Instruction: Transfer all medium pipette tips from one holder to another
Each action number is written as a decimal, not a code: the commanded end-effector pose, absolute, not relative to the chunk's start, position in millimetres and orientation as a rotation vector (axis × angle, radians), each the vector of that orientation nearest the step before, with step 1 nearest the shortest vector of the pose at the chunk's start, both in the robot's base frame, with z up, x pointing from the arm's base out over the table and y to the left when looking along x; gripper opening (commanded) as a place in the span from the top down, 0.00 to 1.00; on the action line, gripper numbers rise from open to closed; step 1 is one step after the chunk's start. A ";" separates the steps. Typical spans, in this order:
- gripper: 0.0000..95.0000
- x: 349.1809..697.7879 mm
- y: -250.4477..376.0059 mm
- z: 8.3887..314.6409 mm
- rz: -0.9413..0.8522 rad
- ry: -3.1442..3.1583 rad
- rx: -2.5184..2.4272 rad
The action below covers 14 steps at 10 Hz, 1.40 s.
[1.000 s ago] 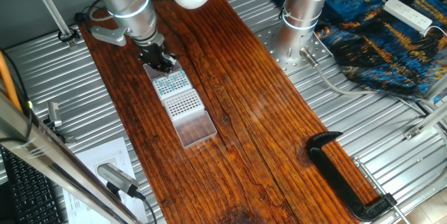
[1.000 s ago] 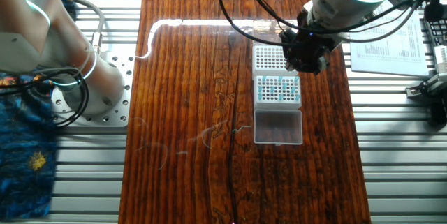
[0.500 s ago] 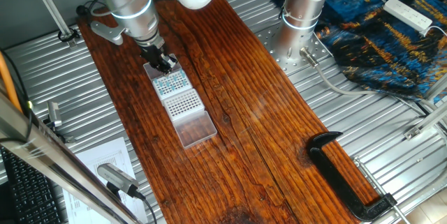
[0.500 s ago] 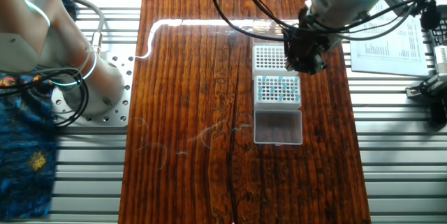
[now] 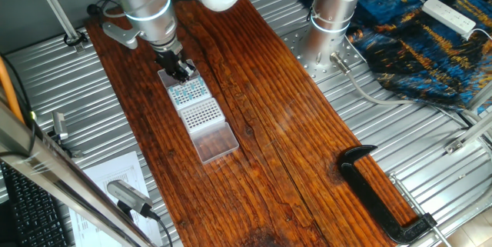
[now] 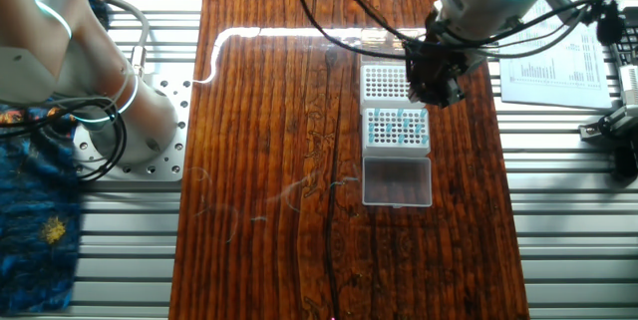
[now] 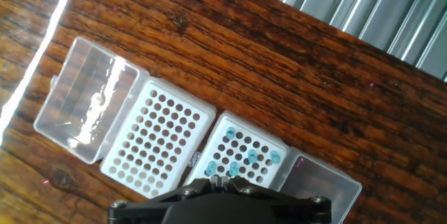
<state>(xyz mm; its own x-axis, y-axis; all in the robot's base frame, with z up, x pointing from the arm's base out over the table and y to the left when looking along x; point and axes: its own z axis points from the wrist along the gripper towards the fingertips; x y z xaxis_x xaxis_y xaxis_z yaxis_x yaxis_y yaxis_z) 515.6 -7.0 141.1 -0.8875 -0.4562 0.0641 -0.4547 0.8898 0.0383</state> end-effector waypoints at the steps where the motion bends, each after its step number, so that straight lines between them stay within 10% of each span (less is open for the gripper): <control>1: 1.00 517.0 -6.3 140.9 -0.039 -2.981 0.657; 11: 1.00 530.1 5.6 124.7 -0.007 -3.020 0.630; 12: 0.80 534.8 5.8 122.5 -0.004 -3.021 0.638; 14: 0.80 543.9 6.7 120.5 0.000 -3.031 0.635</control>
